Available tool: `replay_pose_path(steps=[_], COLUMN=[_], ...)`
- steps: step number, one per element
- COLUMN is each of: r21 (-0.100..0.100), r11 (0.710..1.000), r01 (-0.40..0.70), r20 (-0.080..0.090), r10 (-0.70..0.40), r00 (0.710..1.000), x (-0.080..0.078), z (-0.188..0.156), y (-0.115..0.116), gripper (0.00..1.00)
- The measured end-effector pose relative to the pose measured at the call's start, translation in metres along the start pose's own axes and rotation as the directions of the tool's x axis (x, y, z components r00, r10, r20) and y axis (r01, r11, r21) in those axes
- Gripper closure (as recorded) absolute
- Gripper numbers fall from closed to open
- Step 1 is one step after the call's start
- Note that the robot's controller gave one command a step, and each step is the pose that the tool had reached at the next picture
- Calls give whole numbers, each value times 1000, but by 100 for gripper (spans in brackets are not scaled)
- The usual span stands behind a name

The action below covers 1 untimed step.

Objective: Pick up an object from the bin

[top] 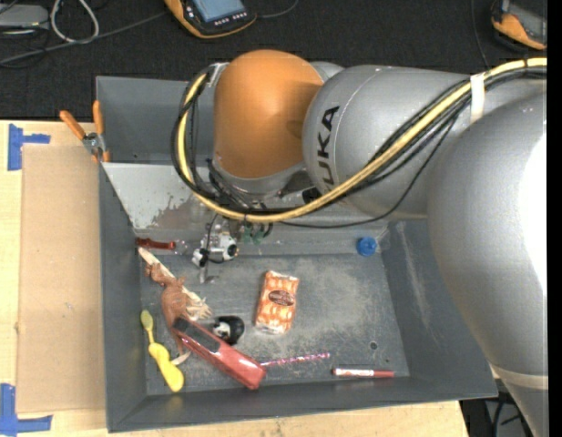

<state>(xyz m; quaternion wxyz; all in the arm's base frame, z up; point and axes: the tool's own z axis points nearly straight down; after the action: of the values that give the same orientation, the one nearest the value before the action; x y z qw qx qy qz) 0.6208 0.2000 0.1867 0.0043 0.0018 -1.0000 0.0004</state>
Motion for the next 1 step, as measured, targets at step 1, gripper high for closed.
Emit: replay_pose_path(steps=[1], r21=[-2], r11=[1000], r01=[-5], r20=[8], r10=[5], r00=[1000], x=[-2], z=[-5], y=[-1], gripper=[0])
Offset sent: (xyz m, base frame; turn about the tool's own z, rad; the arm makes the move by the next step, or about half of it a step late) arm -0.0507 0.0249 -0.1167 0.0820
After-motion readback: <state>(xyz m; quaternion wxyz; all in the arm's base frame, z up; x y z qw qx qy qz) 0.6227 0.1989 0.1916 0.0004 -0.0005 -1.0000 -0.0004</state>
